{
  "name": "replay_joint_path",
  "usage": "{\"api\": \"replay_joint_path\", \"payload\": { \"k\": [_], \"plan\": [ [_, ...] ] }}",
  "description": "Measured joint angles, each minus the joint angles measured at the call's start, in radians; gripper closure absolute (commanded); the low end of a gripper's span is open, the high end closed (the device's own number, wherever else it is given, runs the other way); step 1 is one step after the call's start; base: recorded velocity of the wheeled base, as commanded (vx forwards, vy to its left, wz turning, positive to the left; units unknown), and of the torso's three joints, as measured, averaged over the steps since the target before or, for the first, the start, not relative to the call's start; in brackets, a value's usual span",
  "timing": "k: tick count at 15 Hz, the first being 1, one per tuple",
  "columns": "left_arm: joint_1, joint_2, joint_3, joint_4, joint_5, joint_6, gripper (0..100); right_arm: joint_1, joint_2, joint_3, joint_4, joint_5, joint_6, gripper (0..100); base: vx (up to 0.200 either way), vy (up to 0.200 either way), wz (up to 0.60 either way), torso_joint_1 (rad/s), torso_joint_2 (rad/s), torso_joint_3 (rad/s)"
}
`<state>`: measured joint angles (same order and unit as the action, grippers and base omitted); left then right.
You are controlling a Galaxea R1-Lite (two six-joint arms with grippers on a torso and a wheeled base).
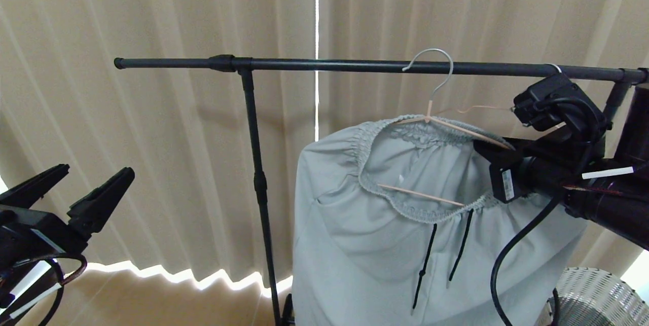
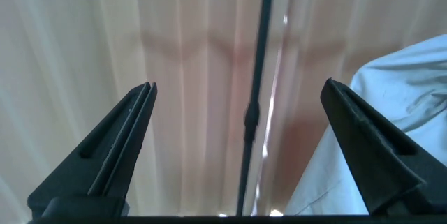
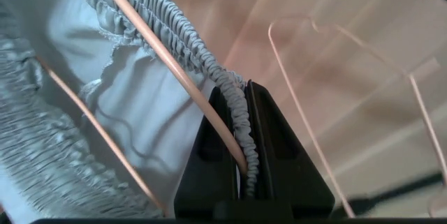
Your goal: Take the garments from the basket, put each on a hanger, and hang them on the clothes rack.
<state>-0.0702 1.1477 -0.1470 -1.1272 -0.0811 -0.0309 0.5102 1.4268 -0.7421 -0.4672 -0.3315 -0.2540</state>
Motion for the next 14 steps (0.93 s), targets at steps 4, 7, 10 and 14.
{"api": "replay_joint_path", "payload": {
  "k": [4, 7, 10, 14],
  "plan": [
    [-0.001, 0.001, 0.007, 0.0, 0.0, 0.003, 0, 0.0, 0.001, 0.009, -0.005, 0.0, 0.0, 100, 0.0, 0.0, 0.0, 0.0, 0.0, 0.0],
    [-0.001, 0.0, 0.007, 0.0, 0.0, 0.003, 0, 0.0, 0.0, 0.014, -0.01, 0.0, 0.0, 100, 0.0, 0.0, 0.0, 0.0, 0.0, 0.0],
    [0.0, 0.001, 0.005, 0.0, 0.0, 0.002, 0, 0.0, 0.0, 0.015, -0.011, 0.001, 0.001, 100, 0.0, 0.0, 0.0, 0.0, 0.0, 0.0],
    [-0.001, 0.006, 0.004, 0.002, 0.0, 0.002, 0, 0.0, 0.011, 0.006, -0.012, 0.0, 0.001, 100, 0.0, 0.0, 0.0, 0.0, 0.0, 0.0]
  ]
}}
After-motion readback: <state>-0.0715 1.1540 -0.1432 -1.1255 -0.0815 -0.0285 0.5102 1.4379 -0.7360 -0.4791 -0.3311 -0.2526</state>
